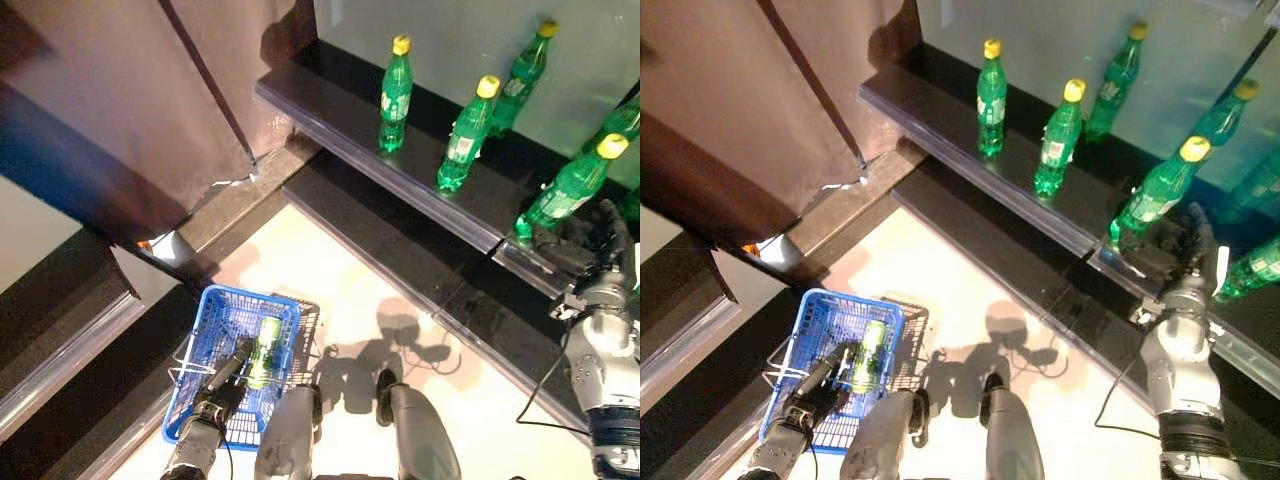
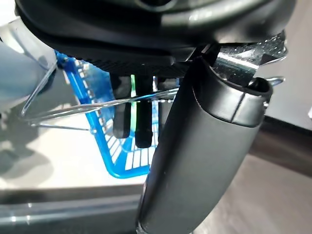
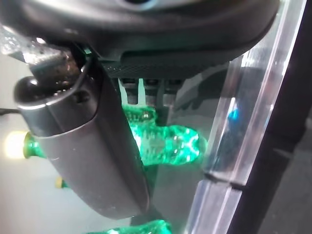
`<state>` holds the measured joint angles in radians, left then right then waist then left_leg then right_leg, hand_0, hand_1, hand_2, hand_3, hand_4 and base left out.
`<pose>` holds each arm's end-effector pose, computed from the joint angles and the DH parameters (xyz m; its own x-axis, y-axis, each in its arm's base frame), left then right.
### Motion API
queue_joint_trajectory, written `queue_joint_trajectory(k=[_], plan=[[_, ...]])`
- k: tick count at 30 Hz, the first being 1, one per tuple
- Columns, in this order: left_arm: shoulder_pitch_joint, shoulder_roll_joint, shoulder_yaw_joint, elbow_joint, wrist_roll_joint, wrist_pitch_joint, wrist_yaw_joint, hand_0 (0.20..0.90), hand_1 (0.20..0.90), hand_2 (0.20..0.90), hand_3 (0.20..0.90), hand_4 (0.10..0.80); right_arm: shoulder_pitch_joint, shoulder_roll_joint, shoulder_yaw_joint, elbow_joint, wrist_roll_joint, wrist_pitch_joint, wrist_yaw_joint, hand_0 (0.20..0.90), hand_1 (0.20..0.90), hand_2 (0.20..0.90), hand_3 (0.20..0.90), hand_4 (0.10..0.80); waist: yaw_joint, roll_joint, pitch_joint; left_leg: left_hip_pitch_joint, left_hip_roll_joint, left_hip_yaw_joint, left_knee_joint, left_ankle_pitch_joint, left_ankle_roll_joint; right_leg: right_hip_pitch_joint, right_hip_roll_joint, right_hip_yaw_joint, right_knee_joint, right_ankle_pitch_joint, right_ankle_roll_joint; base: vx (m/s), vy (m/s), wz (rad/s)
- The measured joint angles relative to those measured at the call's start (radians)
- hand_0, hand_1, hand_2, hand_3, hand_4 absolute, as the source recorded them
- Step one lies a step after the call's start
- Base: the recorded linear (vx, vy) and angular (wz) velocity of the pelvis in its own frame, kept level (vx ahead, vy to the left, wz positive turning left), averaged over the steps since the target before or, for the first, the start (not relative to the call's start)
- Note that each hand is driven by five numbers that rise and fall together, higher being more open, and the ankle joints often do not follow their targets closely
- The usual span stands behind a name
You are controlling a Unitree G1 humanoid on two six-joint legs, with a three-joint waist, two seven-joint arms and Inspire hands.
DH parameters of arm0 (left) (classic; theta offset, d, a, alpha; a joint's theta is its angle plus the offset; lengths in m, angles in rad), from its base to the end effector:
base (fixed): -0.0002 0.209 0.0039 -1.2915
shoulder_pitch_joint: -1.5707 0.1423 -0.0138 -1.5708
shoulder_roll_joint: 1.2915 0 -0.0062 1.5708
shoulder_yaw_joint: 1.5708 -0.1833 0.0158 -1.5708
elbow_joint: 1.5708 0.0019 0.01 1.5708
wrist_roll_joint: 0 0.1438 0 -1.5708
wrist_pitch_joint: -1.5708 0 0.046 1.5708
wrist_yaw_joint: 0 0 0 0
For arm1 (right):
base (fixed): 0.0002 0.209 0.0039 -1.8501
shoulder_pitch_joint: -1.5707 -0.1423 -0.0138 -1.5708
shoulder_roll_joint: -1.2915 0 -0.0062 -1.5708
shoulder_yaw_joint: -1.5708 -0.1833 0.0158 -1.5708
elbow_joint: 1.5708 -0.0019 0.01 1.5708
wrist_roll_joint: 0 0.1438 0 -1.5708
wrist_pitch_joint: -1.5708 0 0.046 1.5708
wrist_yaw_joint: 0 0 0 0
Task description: Pick up the drink and place into the basket.
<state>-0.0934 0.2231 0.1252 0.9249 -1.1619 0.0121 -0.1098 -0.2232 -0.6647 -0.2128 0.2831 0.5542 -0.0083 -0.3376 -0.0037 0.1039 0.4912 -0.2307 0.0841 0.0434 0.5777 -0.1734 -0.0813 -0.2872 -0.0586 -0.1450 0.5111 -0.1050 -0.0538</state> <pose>0.1573 0.2347 -0.0803 0.7420 0.1738 -0.6475 -0.6428 0.4589 -0.6134 0.2390 -0.3179 0.1180 0.8089 -0.5753 0.1211 0.5786 0.8155 0.0096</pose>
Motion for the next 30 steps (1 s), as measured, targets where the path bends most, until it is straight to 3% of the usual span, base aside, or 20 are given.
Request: queue_joint_trajectory(k=[4, 5, 6, 7, 9, 11, 21, 30], plan=[[0.011, 0.039, -0.015, 0.009, -0.005, 0.001, 0.008, 0.3, 0.3, 0.3, 0.2, 0.1, -0.023, -0.008, 0.008, 0.061, 0.038, -0.001, -0.011, 0.9, 0.9, 0.9, 0.9, 0.8, 0.011, -0.008, 0.0, -0.044, 0.015, 0.001, -0.023, -0.006, 0.016, -0.037, 0.007, -0.014, -0.018, 0.027, 0.018, -0.165, -0.024, -0.03], [0.018, 0.046, -0.018, 0.007, -0.01, 0.001, 0.009, 0.3, 0.3, 0.3, 0.2, 0.1, -0.026, -0.009, 0.012, 0.063, 0.039, -0.001, -0.015, 0.9, 0.9, 0.9, 0.9, 0.8, 0.017, -0.007, 0.0, -0.056, 0.021, 0.009, -0.022, 0.0, 0.018, -0.055, 0.01, -0.011, 0.036, 0.008, 0.017, -0.138, -0.017, -0.01], [0.027, 0.067, -0.031, 0.007, -0.013, 0.001, 0.01, 0.3, 0.3, 0.3, 0.2, 0.1, -0.026, -0.009, 0.016, 0.064, 0.039, -0.001, -0.03, 0.9, 0.9, 0.9, 0.9, 0.8, 0.019, -0.019, -0.002, -0.08, 0.018, 0.012, -0.006, 0.003, 0.012, -0.067, -0.008, -0.008, 0.157, -0.068, 0.007, -0.102, -0.01, 0.13], [0.03, 0.078, -0.035, 0.005, -0.013, 0.001, 0.01, 0.3, 0.3, 0.3, 0.2, 0.1, -0.029, -0.01, 0.019, 0.064, 0.039, -0.001, -0.035, 0.9, 0.9, 0.9, 0.9, 0.8, 0.017, -0.027, -0.005, -0.092, 0.013, 0.012, 0.003, 0.006, 0.008, -0.055, -0.011, -0.001, 0.148, -0.126, -0.001, -0.157, -0.004, 0.14], [0.037, 0.079, -0.068, 0.013, -0.013, 0.006, 0.019, 0.3, 0.3, 0.3, 0.2, 0.1, -0.119, -0.02, 0.051, 0.128, 0.048, -0.001, -0.039, 0.9, 0.9, 0.9, 0.9, 0.8, 0.021, -0.015, 0.005, -0.128, 0.016, -0.022, -0.004, 0.04, -0.016, -0.087, 0.012, -0.009, 0.112, -0.09, -0.012, -0.146, 0.001, -0.06], [0.053, 0.079, -0.098, 0.027, -0.017, 0.007, 0.03, 0.3, 0.3, 0.3, 0.2, 0.1, -0.146, -0.027, 0.072, 0.169, 0.061, -0.001, -0.055, 0.9, 0.9, 0.9, 0.9, 0.8, 0.029, -0.016, 0.01, -0.14, 0.016, -0.03, -0.002, 0.048, -0.022, -0.095, 0.021, -0.013, 0.106, -0.082, -0.02, -0.128, 0.008, -0.04], [0.01, 0.081, -0.116, 0.033, -0.119, -0.005, 0.059, 0.3, 0.3, 0.3, 0.2, 0.1, -0.3, -0.058, 0.119, 0.221, 0.077, -0.04, -0.097, 0.9, 0.9, 0.9, 0.9, 0.8, 0.035, -0.013, 0.048, -0.213, 0.019, -0.029, -0.092, 0.099, -0.009, -0.157, 0.035, -0.014, -0.025, 0.02, -0.016, -0.12, 0.019, -0.08], [-0.054, 0.086, -0.156, -0.002, -0.143, -0.052, 0.081, 0.3, 0.3, 0.3, 0.2, 0.1, -0.415, -0.101, 0.162, 0.279, 0.083, -0.11, -0.129, 0.9, 0.9, 0.9, 0.9, 0.8, 0.03, -0.015, 0.049, -0.294, 0.02, -0.024, -0.104, 0.117, -0.003, -0.232, 0.039, -0.009, -0.062, 0.046, -0.011, -0.093, 0.008, -0.04]])
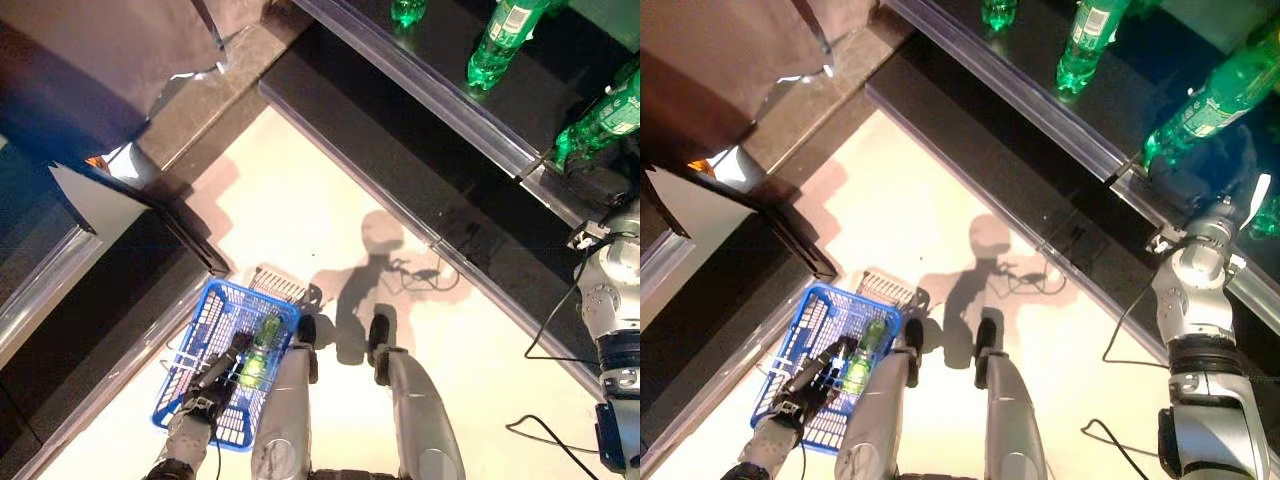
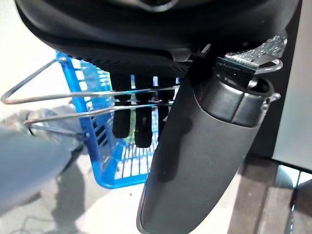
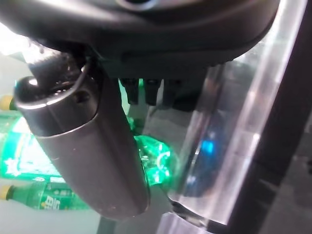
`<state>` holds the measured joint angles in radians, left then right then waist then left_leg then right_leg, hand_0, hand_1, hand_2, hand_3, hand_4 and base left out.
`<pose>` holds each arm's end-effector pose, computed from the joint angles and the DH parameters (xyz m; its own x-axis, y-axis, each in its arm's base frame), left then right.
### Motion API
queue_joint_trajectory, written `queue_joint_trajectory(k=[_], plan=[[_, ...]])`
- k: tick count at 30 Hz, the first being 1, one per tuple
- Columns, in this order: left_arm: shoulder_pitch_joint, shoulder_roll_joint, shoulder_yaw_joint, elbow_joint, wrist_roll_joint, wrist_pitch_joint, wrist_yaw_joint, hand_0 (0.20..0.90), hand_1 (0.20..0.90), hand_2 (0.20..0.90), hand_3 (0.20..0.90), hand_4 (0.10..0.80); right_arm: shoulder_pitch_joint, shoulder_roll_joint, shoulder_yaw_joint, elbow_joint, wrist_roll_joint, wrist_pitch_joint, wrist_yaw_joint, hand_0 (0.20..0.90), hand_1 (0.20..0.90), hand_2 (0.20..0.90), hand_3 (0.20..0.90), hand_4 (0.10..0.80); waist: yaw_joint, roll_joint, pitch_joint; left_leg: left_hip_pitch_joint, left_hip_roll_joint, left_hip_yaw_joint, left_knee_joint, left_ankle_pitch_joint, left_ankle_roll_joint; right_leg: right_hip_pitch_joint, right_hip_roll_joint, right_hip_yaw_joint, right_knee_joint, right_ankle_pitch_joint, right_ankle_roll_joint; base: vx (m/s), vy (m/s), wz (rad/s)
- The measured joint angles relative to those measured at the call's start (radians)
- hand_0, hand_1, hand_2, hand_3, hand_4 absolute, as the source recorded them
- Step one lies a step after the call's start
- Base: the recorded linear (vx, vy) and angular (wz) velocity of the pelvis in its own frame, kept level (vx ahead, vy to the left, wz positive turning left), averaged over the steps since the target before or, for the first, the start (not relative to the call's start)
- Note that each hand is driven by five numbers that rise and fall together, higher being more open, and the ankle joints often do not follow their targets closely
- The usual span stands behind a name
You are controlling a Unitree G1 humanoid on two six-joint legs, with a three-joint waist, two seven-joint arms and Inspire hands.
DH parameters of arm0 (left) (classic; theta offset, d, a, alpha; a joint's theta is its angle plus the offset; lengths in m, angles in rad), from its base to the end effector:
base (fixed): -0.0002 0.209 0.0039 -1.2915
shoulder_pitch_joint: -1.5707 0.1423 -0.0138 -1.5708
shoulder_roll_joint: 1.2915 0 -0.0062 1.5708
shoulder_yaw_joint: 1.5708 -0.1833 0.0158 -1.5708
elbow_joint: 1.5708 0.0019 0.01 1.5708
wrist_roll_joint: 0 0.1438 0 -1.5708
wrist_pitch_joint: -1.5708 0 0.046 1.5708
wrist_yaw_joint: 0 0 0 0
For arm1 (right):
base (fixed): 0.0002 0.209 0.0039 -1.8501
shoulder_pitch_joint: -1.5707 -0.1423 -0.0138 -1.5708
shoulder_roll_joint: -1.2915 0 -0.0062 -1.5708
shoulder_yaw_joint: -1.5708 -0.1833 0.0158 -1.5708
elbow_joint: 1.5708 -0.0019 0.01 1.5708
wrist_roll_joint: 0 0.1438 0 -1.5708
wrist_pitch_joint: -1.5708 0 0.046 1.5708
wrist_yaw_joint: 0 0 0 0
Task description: Pick up the drink and place into the basket.
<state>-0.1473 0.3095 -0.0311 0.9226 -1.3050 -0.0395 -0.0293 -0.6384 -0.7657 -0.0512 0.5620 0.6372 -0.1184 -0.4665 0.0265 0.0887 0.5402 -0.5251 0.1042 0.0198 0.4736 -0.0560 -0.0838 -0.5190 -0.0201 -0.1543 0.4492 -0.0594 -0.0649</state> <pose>0.1773 0.2439 -0.0664 0.7409 0.2175 -0.6354 -0.6468 0.4861 -0.5878 0.2975 -0.3129 0.1887 0.7096 -0.6421 0.2903 0.6272 0.7633 0.1552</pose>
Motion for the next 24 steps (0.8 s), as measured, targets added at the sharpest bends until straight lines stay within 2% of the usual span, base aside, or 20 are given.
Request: queue_joint_trajectory(k=[4, 13, 22, 23, 24], plan=[[-0.038, 0.019, -0.034, -0.012, -0.016, -0.017, 0.002, 0.3, 0.3, 0.3, 0.2, 0.1, -0.043, -0.012, 0.023, 0.005, 0.006, -0.034, -0.015, 0.9, 0.9, 0.9, 0.9, 0.8, -0.001, -0.002, 0.001, -0.032, 0.003, 0.0, 0.005, 0.002, 0.001, -0.032, 0.003, 0.001, -0.007, 0.006, 0.006, -0.068, -0.005, -0.04], [-0.101, 0.026, -0.039, -0.044, -0.042, -0.021, 0.008, 0.3, 0.3, 0.3, 0.2, 0.1, -0.113, -0.03, 0.043, 0.022, 0.047, -0.046, -0.017, 0.9, 0.9, 0.9, 0.9, 0.8, -0.001, -0.003, 0.001, -0.065, 0.012, 0.004, -0.003, 0.002, 0.001, -0.056, 0.014, 0.005, -0.036, 0.022, 0.007, -0.046, -0.021, -0.03], [-0.121, 0.028, -0.045, -0.051, -0.048, -0.021, 0.009, 0.3, 0.3, 0.3, 0.2, 0.1, -0.144, -0.04, 0.071, 0.03, 0.075, -0.066, -0.017, 0.9, 0.9, 0.9, 0.9, 0.8, -0.004, -0.008, 0.001, -0.074, 0.014, 0.006, -0.016, 0.005, -0.002, -0.07, 0.017, 0.006, -0.037, 0.024, 0.004, -0.009, -0.005, -0.01], [-0.121, 0.028, -0.045, -0.051, -0.048, -0.021, 0.009, 0.3, 0.3, 0.3, 0.2, 0.1, -0.146, -0.042, 0.073, 0.03, 0.075, -0.066, -0.017, 0.778, 0.778, 0.778, 0.757, 0.657, -0.004, -0.008, 0.001, -0.074, 0.014, 0.006, -0.018, 0.006, -0.002, -0.07, 0.018, 0.006, -0.037, 0.026, 0.001, 0.0, 0.0, 0.0], [-0.122, 0.028, -0.045, -0.051, -0.048, -0.021, 0.009, 0.3, 0.3, 0.3, 0.2, 0.1, -0.15, -0.043, 0.074, 0.033, 0.075, -0.066, -0.017, 0.585, 0.585, 0.585, 0.532, 0.432, -0.004, -0.008, 0.001, -0.074, 0.014, 0.006, -0.019, 0.006, -0.002, -0.07, 0.018, 0.006, -0.037, 0.026, 0.0, 0.0, 0.0, 0.0]])
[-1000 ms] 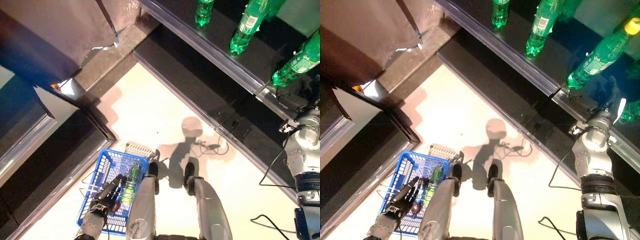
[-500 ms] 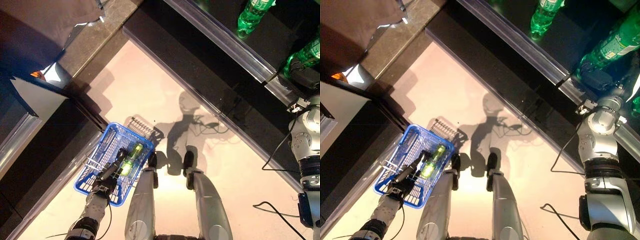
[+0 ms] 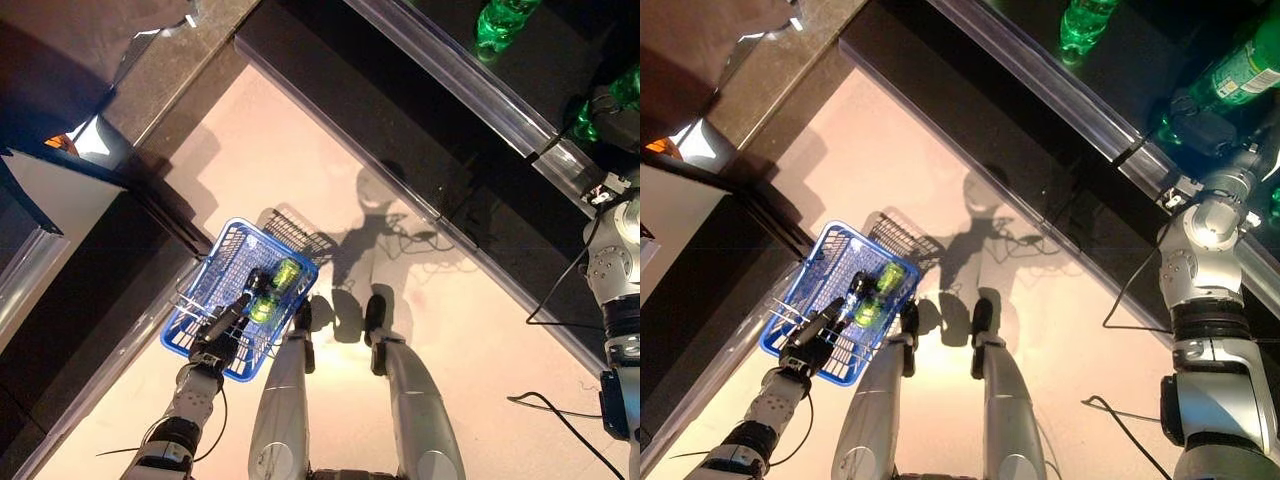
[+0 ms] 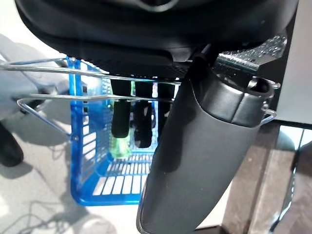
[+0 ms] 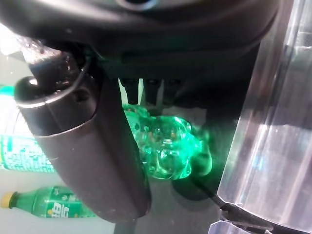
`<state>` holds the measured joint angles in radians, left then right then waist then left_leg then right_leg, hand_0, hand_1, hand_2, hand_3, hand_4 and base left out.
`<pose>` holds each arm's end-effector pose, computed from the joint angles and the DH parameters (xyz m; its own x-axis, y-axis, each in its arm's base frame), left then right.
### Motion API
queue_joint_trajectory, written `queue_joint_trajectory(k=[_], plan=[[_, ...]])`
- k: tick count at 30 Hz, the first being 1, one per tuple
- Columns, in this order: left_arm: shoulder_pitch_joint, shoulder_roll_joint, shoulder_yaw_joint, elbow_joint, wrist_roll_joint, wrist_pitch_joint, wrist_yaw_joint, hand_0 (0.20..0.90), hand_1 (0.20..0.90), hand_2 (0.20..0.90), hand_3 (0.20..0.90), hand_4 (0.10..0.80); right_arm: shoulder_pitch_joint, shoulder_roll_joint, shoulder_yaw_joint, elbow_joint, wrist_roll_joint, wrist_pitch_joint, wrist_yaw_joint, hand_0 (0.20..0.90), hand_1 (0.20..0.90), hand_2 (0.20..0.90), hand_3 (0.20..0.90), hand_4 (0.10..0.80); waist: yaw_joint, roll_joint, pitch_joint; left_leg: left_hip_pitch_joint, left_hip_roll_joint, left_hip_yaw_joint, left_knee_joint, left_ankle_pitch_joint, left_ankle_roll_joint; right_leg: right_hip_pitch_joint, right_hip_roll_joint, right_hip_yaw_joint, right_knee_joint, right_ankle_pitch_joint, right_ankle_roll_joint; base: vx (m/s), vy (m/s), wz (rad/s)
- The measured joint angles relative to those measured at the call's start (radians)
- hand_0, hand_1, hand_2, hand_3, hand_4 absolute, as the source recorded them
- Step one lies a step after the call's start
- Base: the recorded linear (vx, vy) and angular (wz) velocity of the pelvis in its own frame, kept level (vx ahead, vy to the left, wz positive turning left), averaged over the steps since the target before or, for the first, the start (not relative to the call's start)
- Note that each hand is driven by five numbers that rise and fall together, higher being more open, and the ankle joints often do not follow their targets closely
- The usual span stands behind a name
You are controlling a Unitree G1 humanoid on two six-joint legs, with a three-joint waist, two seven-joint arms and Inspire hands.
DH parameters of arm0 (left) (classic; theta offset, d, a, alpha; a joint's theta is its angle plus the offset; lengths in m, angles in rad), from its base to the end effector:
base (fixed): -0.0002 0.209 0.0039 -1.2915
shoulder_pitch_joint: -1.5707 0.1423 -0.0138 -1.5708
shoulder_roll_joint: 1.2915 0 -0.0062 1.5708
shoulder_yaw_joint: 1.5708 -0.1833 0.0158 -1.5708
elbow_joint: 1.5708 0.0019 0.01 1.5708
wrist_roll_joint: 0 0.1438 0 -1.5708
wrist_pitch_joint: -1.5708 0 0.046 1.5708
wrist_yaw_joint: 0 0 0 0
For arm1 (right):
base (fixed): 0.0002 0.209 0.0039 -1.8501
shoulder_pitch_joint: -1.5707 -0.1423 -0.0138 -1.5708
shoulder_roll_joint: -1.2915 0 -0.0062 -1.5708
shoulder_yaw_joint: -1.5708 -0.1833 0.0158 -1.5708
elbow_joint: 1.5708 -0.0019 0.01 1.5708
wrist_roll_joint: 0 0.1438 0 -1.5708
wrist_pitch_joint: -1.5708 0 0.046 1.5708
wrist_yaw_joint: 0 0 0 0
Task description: Pick up the drink and place into the basket.
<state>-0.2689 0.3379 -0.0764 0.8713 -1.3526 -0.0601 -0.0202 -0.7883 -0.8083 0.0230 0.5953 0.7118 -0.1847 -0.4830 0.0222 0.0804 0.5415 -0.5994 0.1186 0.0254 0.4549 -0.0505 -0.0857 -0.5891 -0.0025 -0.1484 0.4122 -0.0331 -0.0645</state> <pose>0.2223 0.2392 -0.0350 0.8426 0.1926 -0.5030 -0.5228 0.5172 -0.6777 0.3094 -0.3040 0.2303 0.6759 -0.6174 0.4025 0.5674 0.7844 0.2506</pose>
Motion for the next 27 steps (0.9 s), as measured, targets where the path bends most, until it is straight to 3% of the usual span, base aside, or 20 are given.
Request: queue_joint_trajectory(k=[1, 2, 10, 16, 23, 27], plan=[[0.0, 0.0, 0.0, 0.0, 0.0, 0.0, 0.001, 0.3, 0.3, 0.3, 0.2, 0.1, -0.011, -0.001, 0.003, 0.012, -0.001, 0.0, 0.0, 0.354, 0.354, 0.354, 0.263, 0.163, 0.0, 0.0, 0.0, 0.0, 0.0, 0.0, 0.0, 0.0, 0.0, 0.0, 0.0, 0.0, 0.0, 0.0, 0.0, 0.0, 0.0, 0.0], [0.0, 0.0, 0.0, 0.0, 0.0, 0.0, 0.001, 0.3, 0.3, 0.3, 0.2, 0.1, -0.022, -0.002, 0.005, 0.024, -0.002, 0.0, 0.0, 0.3, 0.3, 0.3, 0.2, 0.1, 0.0, 0.0, 0.0, 0.0, 0.0, 0.0, -0.001, 0.0, 0.0, 0.0, 0.0, 0.0, 0.0, 0.0, 0.0, 0.0, 0.0, 0.0], [-0.001, -0.001, -0.008, 0.0, -0.014, -0.001, 0.005, 0.3, 0.3, 0.3, 0.2, 0.1, -0.029, -0.014, 0.034, 0.033, -0.052, 0.0, -0.041, 0.3, 0.3, 0.3, 0.2, 0.1, 0.012, 0.0, 0.0, 0.0, -0.003, -0.001, -0.003, 0.001, 0.0, -0.001, -0.002, -0.001, 0.002, 0.0, 0.0, -0.02, 0.027, 0.01], [0.0, -0.011, -0.009, 0.0, -0.018, -0.007, 0.006, 0.3, 0.3, 0.3, 0.2, 0.1, -0.002, -0.014, 0.036, 0.027, -0.228, 0.0, -0.104, 0.3, 0.3, 0.3, 0.2, 0.1, 0.027, -0.001, 0.001, 0.008, -0.011, -0.002, -0.019, 0.011, 0.002, 0.001, -0.009, -0.004, 0.004, 0.003, 0.0, -0.055, 0.059, 0.04], [0.024, -0.023, -0.008, -0.005, -0.018, -0.013, 0.009, 0.3, 0.3, 0.3, 0.2, 0.1, 0.198, -0.007, 0.031, -0.179, -0.428, 0.0, -0.145, 0.3, 0.3, 0.3, 0.2, 0.1, 0.021, -0.006, 0.002, 0.066, -0.023, 0.009, -0.065, 0.028, 0.009, 0.048, -0.021, -0.002, -0.017, 0.007, 0.008, -0.078, 0.039, 0.04], [0.061, -0.023, -0.007, -0.011, -0.014, -0.035, 0.009, 0.3, 0.3, 0.3, 0.2, 0.1, 0.303, 0.067, 0.024, -0.295, -0.503, -0.016, -0.146, 0.3, 0.3, 0.3, 0.2, 0.1, -0.004, -0.025, 0.002, 0.126, -0.027, 0.021, -0.113, 0.042, 0.013, 0.1, -0.022, 0.009, -0.056, 0.016, 0.015, -0.045, -0.001, -0.03]])
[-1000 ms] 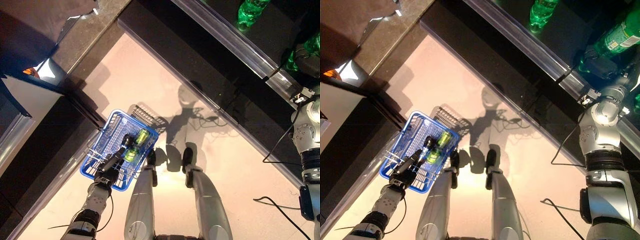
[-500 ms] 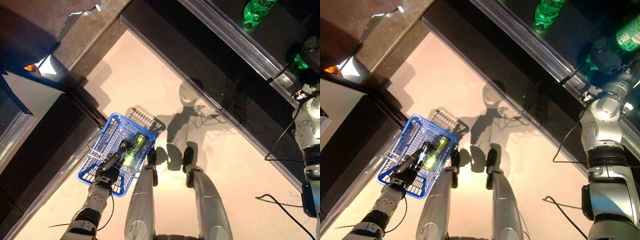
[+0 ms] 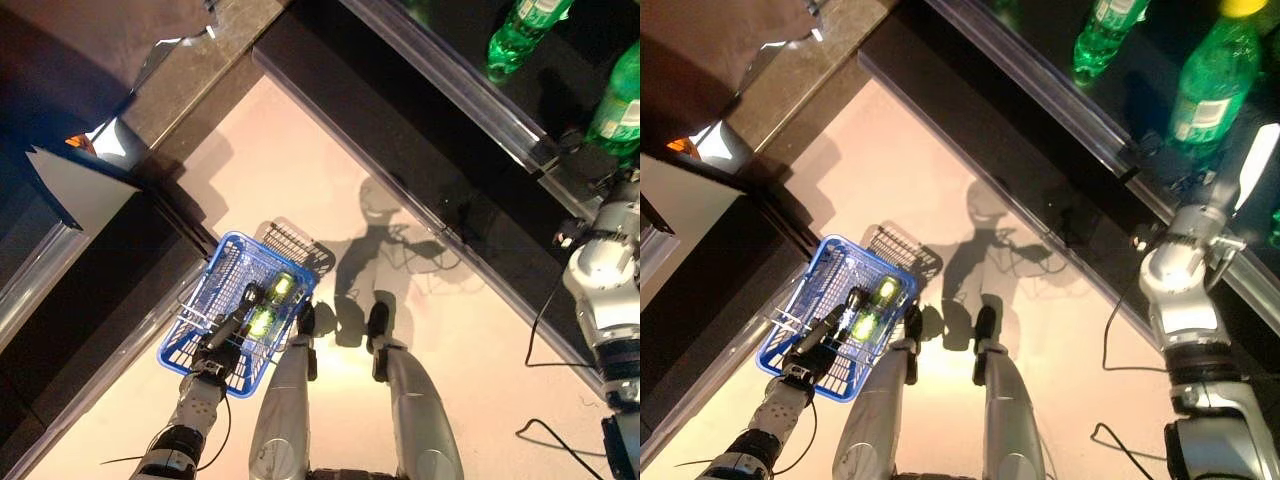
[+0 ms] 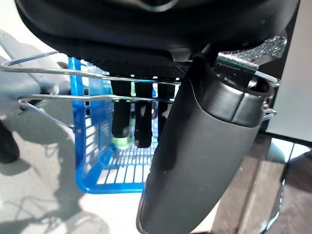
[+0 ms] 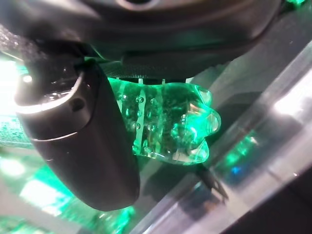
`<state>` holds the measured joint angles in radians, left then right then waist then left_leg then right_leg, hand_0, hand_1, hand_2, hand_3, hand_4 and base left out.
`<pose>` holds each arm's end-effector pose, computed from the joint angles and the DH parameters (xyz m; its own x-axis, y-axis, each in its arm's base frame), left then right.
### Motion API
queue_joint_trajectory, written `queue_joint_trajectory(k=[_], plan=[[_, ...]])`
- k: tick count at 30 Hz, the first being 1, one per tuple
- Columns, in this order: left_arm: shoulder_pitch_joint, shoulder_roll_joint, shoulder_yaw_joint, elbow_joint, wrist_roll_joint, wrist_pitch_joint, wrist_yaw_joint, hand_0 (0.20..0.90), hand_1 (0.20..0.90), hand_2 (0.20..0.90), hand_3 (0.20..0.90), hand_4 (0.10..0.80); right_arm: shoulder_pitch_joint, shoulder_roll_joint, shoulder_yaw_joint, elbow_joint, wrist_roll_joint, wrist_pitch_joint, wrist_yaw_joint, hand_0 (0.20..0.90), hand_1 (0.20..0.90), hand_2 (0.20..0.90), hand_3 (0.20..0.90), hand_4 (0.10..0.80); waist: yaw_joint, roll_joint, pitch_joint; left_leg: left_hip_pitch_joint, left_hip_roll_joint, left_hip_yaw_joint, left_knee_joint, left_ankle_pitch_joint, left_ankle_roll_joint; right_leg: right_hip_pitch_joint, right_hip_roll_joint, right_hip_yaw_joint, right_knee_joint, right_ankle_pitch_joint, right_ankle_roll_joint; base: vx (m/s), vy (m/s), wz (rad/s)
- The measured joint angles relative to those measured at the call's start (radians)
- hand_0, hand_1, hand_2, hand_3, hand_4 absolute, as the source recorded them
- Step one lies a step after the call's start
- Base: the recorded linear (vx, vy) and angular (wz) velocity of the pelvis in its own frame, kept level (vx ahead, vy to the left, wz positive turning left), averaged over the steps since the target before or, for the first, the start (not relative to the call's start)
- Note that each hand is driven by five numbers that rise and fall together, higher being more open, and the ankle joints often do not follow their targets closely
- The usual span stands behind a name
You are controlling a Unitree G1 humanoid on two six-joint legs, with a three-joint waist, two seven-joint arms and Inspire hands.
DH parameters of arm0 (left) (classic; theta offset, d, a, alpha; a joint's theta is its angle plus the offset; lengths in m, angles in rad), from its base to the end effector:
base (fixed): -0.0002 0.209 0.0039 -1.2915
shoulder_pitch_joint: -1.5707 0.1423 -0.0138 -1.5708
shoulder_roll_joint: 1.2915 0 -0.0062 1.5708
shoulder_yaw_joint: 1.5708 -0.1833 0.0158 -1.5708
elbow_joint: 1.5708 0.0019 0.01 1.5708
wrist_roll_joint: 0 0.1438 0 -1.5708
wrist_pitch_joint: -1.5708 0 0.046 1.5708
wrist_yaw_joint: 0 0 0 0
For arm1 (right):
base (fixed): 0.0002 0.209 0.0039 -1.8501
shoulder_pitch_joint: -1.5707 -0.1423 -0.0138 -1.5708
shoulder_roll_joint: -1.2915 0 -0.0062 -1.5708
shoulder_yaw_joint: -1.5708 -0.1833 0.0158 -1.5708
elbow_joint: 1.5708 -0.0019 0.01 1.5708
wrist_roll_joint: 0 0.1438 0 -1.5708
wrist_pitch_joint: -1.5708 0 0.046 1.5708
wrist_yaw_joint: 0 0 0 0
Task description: Pick up the drink and place into the basket.
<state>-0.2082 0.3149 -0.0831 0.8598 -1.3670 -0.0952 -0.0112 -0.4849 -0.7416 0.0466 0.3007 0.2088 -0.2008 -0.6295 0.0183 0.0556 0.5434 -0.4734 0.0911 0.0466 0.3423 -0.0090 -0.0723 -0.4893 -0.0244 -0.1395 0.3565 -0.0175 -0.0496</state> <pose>0.2053 0.2353 -0.0476 0.8145 0.2174 -0.5379 -0.5679 0.4883 -0.6626 0.2837 -0.2710 0.1715 0.6677 -0.4581 0.5867 0.6532 0.7386 -0.1667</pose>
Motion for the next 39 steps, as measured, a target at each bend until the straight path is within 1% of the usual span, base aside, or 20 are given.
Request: queue_joint_trajectory(k=[3, 6, 11, 12, 13, 15, 16, 17, 19, 22, 27, 30, 31, 34, 37, 39], plan=[[0.012, -0.002, 0.0, -0.001, 0.012, 0.0, 0.0, 0.3, 0.3, 0.3, 0.2, 0.1, 0.059, 0.039, -0.006, -0.026, -0.04, -0.014, 0.001, 0.3, 0.3, 0.3, 0.2, 0.1, -0.011, -0.004, 0.001, 0.044, -0.005, 0.008, -0.029, 0.006, 0.005, 0.042, -0.001, 0.009, -0.03, 0.01, 0.008, -0.01, -0.04, -0.06], [0.028, -0.012, 0.018, -0.003, 0.022, -0.001, 0.0, 0.3, 0.3, 0.3, 0.2, 0.1, 0.111, 0.04, -0.008, -0.032, -0.077, -0.014, 0.007, 0.3, 0.3, 0.3, 0.2, 0.1, -0.02, -0.007, 0.0, 0.079, -0.011, 0.01, -0.041, 0.007, 0.007, 0.077, -0.003, 0.012, -0.04, 0.005, 0.019, 0.068, -0.084, 0.0], [0.064, -0.029, 0.05, -0.002, 0.029, -0.004, -0.001, 0.3, 0.3, 0.3, 0.2, 0.1, 0.202, 0.04, -0.026, -0.094, -0.12, -0.013, 0.076, 0.3, 0.3, 0.3, 0.2, 0.1, -0.025, -0.014, 0.0, 0.172, -0.017, 0.01, -0.08, 0.008, 0.006, 0.153, -0.003, 0.022, -0.047, -0.01, 0.022, 0.139, -0.046, -0.02], [0.067, -0.036, 0.059, -0.001, 0.029, -0.004, -0.001, 0.3, 0.3, 0.3, 0.2, 0.1, 0.216, 0.041, -0.031, -0.11, -0.119, -0.013, 0.092, 0.3, 0.3, 0.3, 0.2, 0.1, -0.025, -0.015, 0.0, 0.188, -0.021, -0.002, -0.08, 0.008, 0.005, 0.168, -0.004, 0.022, -0.048, -0.015, 0.021, 0.146, 0.026, 0.02], [0.072, -0.041, 0.062, 0.0, 0.028, -0.004, -0.003, 0.3, 0.3, 0.3, 0.2, 0.1, 0.224, 0.043, -0.037, -0.123, -0.119, -0.013, 0.113, 0.3, 0.3, 0.3, 0.2, 0.1, -0.023, -0.015, 0.0, 0.197, -0.031, -0.035, -0.08, 0.008, 0.004, 0.179, -0.003, 0.025, -0.048, -0.022, 0.015, 0.166, 0.052, -0.07], [0.086, -0.065, 0.091, 0.004, 0.028, -0.011, -0.008, 0.3, 0.3, 0.3, 0.2, 0.1, 0.226, 0.046, -0.04, -0.145, -0.118, -0.013, 0.166, 0.3, 0.3, 0.3, 0.2, 0.1, -0.02, -0.016, -0.001, 0.222, -0.044, -0.085, -0.078, 0.001, -0.007, 0.195, -0.001, 0.044, -0.043, -0.03, 0.018, 0.133, 0.058, -0.18], [0.091, -0.075, 0.103, 0.006, 0.027, -0.014, -0.011, 0.3, 0.3, 0.3, 0.2, 0.1, 0.229, 0.046, -0.045, -0.16, -0.118, -0.013, 0.192, 0.3, 0.3, 0.3, 0.2, 0.1, -0.02, -0.016, -0.002, 0.23, -0.048, -0.095, -0.08, -0.002, -0.011, 0.197, -0.001, 0.058, -0.036, -0.033, 0.022, 0.129, 0.077, -0.14], [0.092, -0.077, 0.107, 0.012, 0.027, -0.015, -0.014, 0.3, 0.3, 0.3, 0.2, 0.1, 0.233, 0.047, -0.048, -0.175, -0.118, -0.014, 0.213, 0.3, 0.3, 0.3, 0.2, 0.1, -0.022, -0.018, -0.002, 0.235, -0.054, -0.096, -0.08, -0.003, -0.01, 0.199, 0.001, 0.078, -0.03, -0.036, 0.025, 0.141, 0.093, -0.06], [0.095, -0.083, 0.108, 0.025, 0.028, -0.015, -0.021, 0.3, 0.3, 0.3, 0.2, 0.1, 0.253, 0.056, -0.058, -0.184, -0.117, -0.014, 0.261, 0.3, 0.3, 0.3, 0.2, 0.1, -0.018, -0.019, -0.003, 0.256, -0.068, -0.117, -0.08, -0.006, -0.006, 0.217, 0.008, 0.119, -0.03, -0.04, 0.034, 0.094, 0.095, 0.06], [0.105, -0.089, 0.108, 0.026, 0.029, -0.015, -0.031, 0.3, 0.3, 0.3, 0.2, 0.1, 0.29, 0.057, -0.059, -0.2, -0.112, -0.017, 0.308, 0.3, 0.3, 0.3, 0.2, 0.1, 0.001, -0.021, -0.005, 0.267, -0.078, -0.107, -0.08, -0.012, 0.003, 0.227, 0.009, 0.148, -0.029, -0.037, 0.048, 0.046, 0.104, -0.02], [0.133, -0.101, 0.117, 0.031, 0.031, -0.015, -0.047, 0.3, 0.3, 0.3, 0.2, 0.1, 0.379, 0.076, -0.047, -0.205, -0.088, -0.024, 0.382, 0.3, 0.3, 0.3, 0.2, 0.1, 0.035, -0.024, -0.005, 0.311, -0.092, -0.086, -0.078, -0.022, 0.02, 0.267, 0.002, 0.164, -0.033, -0.034, 0.072, 0.016, 0.121, -0.06], [0.156, -0.103, 0.136, 0.031, 0.047, -0.014, -0.053, 0.3, 0.3, 0.3, 0.2, 0.1, 0.409, 0.076, -0.034, -0.218, -0.039, -0.025, 0.45, 0.3, 0.3, 0.3, 0.2, 0.1, 0.032, -0.033, -0.007, 0.321, -0.099, -0.078, -0.077, -0.026, 0.025, 0.276, -0.003, 0.171, -0.035, -0.032, 0.083, -0.013, 0.11, -0.08], [0.161, -0.1, 0.139, 0.03, 0.047, -0.014, -0.054, 0.3, 0.3, 0.3, 0.2, 0.1, 0.42, 0.076, -0.026, -0.223, 0.001, -0.025, 0.494, 0.3, 0.3, 0.3, 0.2, 0.1, 0.033, -0.041, -0.007, 0.324, -0.099, -0.069, -0.078, -0.028, 0.029, 0.279, -0.003, 0.173, -0.042, -0.026, 0.089, -0.056, 0.12, -0.12], [0.168, -0.079, 0.139, 0.008, 0.047, -0.01, -0.054, 0.3, 0.3, 0.3, 0.2, 0.1, 0.422, 0.076, 0.013, -0.223, 0.07, -0.025, 0.585, 0.3, 0.3, 0.3, 0.2, 0.1, 0.031, -0.061, -0.007, 0.332, -0.098, -0.063, -0.08, -0.028, 0.034, 0.298, -0.004, 0.175, -0.072, -0.008, 0.093, -0.066, 0.102, -0.07], [0.178, -0.055, 0.136, -0.057, 0.048, 0.0, -0.054, 0.3, 0.3, 0.3, 0.2, 0.1, 0.423, 0.075, 0.061, -0.235, 0.119, -0.025, 0.662, 0.3, 0.3, 0.3, 0.2, 0.1, 0.032, -0.088, -0.007, 0.332, -0.103, -0.063, -0.094, -0.024, 0.038, 0.304, -0.011, 0.174, -0.088, 0.001, 0.099, -0.049, 0.098, 0.04], [0.19, -0.047, 0.127, -0.109, 0.056, 0.004, -0.055, 0.3, 0.3, 0.3, 0.2, 0.1, 0.424, 0.073, 0.093, -0.25, 0.147, -0.022, 0.718, 0.3, 0.3, 0.3, 0.2, 0.1, 0.033, -0.095, -0.007, 0.333, -0.107, -0.068, -0.106, -0.019, 0.048, 0.317, -0.016, 0.171, -0.113, 0.014, 0.106, -0.007, 0.073, 0.13]])
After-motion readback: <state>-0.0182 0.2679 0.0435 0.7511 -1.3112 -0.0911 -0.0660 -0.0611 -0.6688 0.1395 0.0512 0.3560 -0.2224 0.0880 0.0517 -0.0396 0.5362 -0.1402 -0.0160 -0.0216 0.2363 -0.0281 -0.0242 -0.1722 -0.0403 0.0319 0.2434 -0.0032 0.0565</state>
